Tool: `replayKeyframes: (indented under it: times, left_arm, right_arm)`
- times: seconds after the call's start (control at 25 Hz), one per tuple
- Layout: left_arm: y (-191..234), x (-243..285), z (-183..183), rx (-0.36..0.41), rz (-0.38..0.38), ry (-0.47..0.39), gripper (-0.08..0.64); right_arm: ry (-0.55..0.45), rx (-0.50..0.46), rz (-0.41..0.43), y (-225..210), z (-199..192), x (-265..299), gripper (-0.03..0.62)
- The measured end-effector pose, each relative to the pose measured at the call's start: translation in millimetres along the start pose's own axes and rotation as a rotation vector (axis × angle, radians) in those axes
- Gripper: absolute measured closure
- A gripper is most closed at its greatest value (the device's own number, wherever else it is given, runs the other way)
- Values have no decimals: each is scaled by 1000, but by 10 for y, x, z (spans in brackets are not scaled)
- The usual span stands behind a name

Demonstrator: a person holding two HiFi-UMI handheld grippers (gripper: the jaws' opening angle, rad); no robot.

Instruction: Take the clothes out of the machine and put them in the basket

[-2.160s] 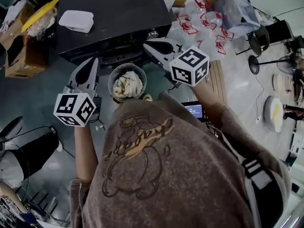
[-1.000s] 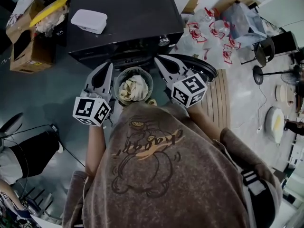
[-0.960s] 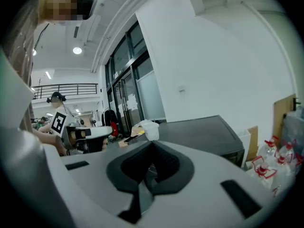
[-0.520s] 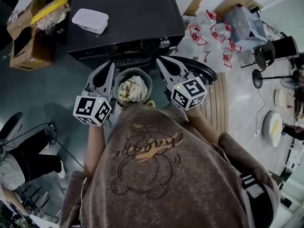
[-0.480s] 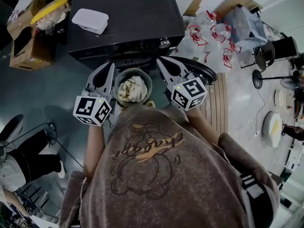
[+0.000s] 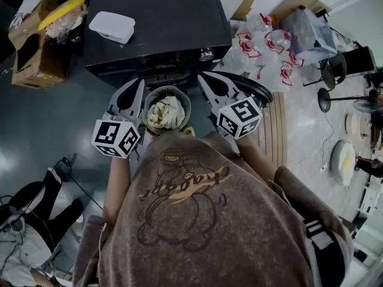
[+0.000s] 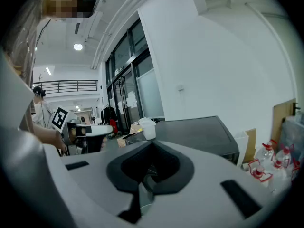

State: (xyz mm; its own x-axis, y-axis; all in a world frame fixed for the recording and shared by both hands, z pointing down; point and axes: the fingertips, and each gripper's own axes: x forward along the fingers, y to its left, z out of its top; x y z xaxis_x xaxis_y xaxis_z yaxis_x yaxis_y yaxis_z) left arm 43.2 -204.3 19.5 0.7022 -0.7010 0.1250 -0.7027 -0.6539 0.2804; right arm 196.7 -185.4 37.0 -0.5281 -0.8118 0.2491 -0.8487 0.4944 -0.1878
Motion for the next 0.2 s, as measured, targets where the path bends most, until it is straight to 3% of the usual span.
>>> replayKeyframes:
  times: [0.2]
  left_arm:
    - [39, 11, -15, -22, 16, -5, 554]
  right_arm:
    - [1, -1, 1, 0, -10, 5, 597]
